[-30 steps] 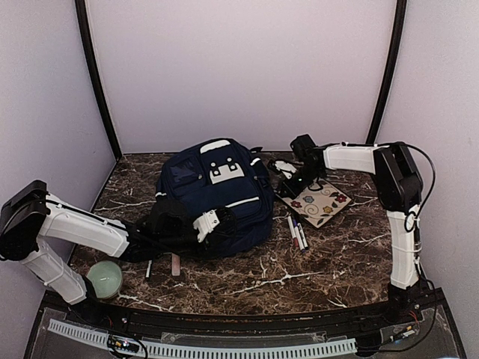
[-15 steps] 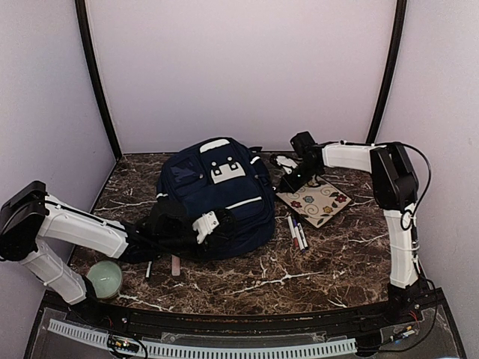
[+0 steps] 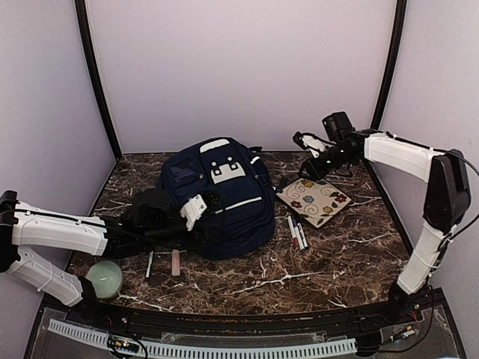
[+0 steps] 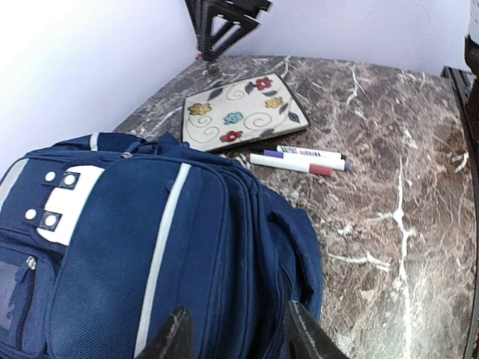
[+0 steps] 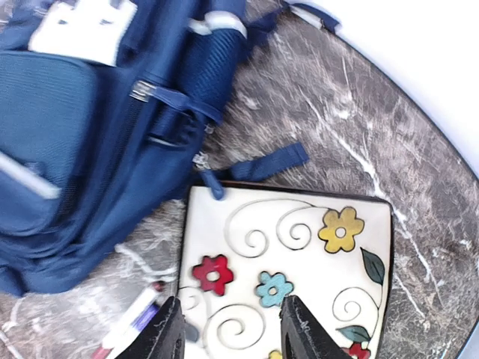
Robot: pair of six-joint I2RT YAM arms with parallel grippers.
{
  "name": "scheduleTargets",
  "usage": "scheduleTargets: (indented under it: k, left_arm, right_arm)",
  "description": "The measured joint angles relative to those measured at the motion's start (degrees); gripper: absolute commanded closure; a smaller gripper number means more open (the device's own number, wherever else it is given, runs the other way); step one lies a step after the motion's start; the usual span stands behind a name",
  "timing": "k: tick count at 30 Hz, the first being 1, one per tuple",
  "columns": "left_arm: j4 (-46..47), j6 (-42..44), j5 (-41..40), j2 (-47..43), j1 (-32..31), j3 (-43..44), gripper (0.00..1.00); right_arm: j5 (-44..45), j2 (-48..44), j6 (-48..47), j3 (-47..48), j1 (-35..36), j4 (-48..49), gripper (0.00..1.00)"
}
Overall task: Pack the student bag
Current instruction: Pick up the upper front pocket of the student bag.
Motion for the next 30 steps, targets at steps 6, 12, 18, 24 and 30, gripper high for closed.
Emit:
scheduleTargets:
  k: [6, 12, 18, 24, 30]
  left_arm:
    - [-3.19, -0.83, -7.1, -4.24, 0.02, 3.52, 0.38]
    - [-8.68, 0.76, -12.9, 0.7, 0.02, 10.19, 0.39]
    - [-17.0, 2.01, -15.04, 13.55, 0.02, 19.91, 0.42]
    - [-21.42, 4.24, -15.39, 22.1, 0.02, 23.8, 0.43]
    - [-23.74, 7.23, -18.16, 26.93, 0.02, 26.93, 0.48]
  right_arm:
    - [-5.92, -8.37, -1.95, -6.21, 0.11, -1.86, 0.55]
    - [-9.94, -13.31, -4.31, -12.33, 0.11, -3.41, 0.55]
    - [-11.13, -15.13, -5.01, -15.56, 0.17, -3.28, 0.55]
    - [-11.56, -15.15, -5.03, -16.55, 0.22, -3.23, 0.55]
    - [-11.8, -15.15, -5.01, -16.55, 0.22, -3.19, 0.54]
